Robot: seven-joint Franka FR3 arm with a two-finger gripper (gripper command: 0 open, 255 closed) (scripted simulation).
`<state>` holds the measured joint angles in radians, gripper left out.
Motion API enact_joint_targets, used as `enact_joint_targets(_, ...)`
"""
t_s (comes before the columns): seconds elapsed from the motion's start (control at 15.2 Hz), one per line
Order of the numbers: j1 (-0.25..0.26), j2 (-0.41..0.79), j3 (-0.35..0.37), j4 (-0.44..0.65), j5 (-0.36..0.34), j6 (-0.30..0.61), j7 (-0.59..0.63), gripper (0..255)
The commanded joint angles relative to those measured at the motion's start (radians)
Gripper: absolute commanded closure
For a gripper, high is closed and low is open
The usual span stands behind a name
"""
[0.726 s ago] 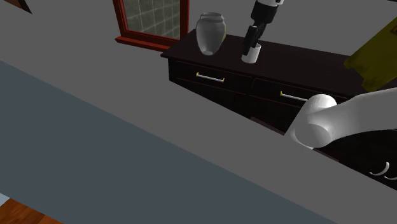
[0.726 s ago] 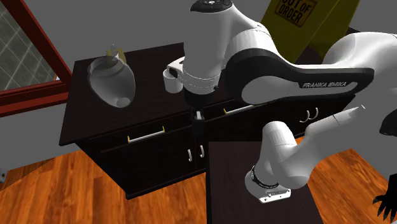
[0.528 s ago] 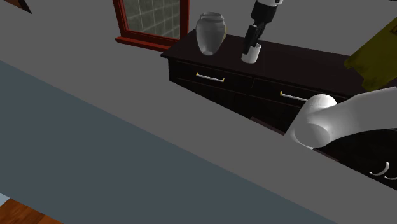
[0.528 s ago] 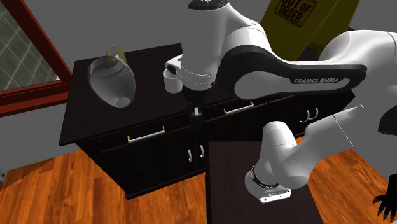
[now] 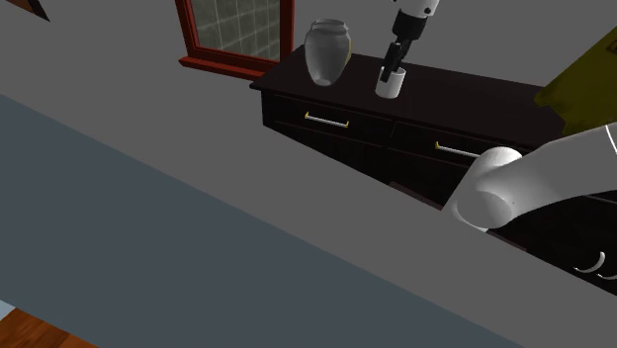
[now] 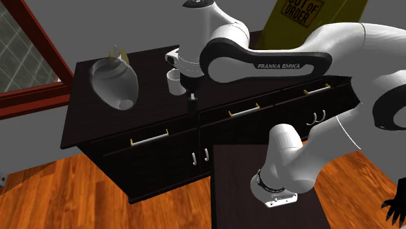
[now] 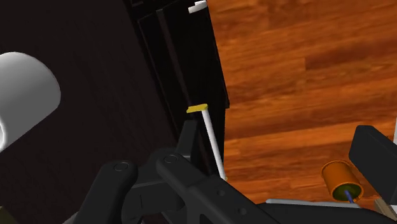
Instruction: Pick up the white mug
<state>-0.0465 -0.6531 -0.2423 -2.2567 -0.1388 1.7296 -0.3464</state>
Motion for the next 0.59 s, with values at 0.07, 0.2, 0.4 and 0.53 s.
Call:
enact_joint_targets(0.07,-0.007,0.063,-0.067,0.03,-0.015,0.04,-0.074,0)
enact_joint_targets(0.2,-0.008,0.112,-0.112,0.057,-0.018,0.067,-0.124,0)
enact_joint_targets(0.4,-0.007,0.194,-0.18,0.106,-0.012,0.104,-0.201,0)
enact_joint_targets(0.53,-0.005,0.254,-0.226,0.145,0.002,0.127,-0.255,0)
